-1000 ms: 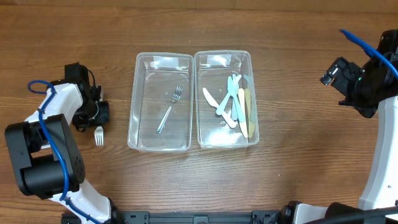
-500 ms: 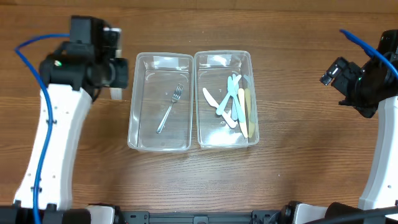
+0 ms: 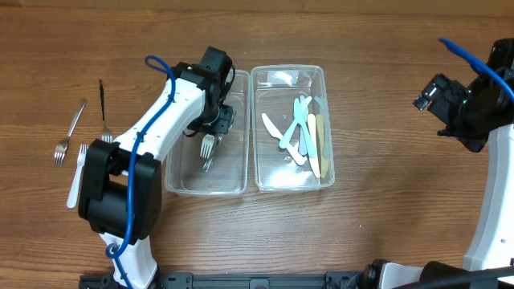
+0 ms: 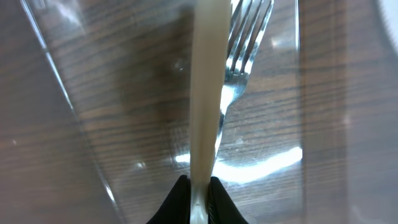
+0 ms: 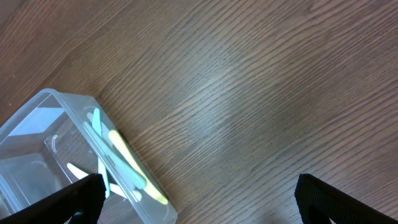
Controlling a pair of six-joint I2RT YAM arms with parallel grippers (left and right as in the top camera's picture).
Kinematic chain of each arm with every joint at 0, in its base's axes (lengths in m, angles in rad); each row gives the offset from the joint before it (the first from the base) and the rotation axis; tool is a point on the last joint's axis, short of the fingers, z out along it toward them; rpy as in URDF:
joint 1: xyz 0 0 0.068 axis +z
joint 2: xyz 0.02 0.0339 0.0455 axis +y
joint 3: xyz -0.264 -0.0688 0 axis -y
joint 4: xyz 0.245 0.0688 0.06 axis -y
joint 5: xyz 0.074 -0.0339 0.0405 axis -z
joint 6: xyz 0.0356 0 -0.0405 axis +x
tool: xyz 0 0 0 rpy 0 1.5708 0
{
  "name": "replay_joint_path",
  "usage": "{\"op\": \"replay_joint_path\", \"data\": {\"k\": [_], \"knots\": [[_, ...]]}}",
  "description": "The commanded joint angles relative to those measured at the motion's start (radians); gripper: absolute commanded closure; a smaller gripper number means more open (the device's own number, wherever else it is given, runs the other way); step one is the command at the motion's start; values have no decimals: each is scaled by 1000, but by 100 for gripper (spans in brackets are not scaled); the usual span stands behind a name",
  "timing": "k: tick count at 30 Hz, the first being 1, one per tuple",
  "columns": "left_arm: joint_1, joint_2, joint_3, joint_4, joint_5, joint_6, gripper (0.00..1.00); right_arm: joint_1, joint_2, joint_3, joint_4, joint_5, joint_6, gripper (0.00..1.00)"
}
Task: Pack container
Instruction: 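Place the white plastic fork into the left container and release, then lower the left gripper and grasp the black-handled metal fork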
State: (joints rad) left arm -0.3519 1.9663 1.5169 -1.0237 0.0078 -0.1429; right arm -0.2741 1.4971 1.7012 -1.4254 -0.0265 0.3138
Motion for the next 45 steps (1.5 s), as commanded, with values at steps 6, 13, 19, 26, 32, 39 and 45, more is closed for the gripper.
{"op": "replay_joint_path", "data": {"k": [6, 13, 19, 26, 32, 39, 45], "knots": [[2, -27, 168, -139, 0, -7, 63, 5, -2, 0, 2, -2, -7, 0], [132, -259, 360, -284, -86, -15, 0, 5, -2, 0, 2, -2, -7, 0], [510, -360, 355, -363, -60, 0, 0, 5, -2, 0, 2, -2, -7, 0], [769, -346, 77, -124, 75, 104, 0, 5, -2, 0, 2, -2, -7, 0], [763, -226, -108, 49, 98, 185, 0, 5, -2, 0, 1, -2, -7, 0], [740, -41, -108, 122, 122, 224, 0, 5, -2, 0, 2, -2, -7, 0], [683, 21, -108, 162, 62, 226, 0, 5, -2, 0, 2, -2, -7, 0]]}}
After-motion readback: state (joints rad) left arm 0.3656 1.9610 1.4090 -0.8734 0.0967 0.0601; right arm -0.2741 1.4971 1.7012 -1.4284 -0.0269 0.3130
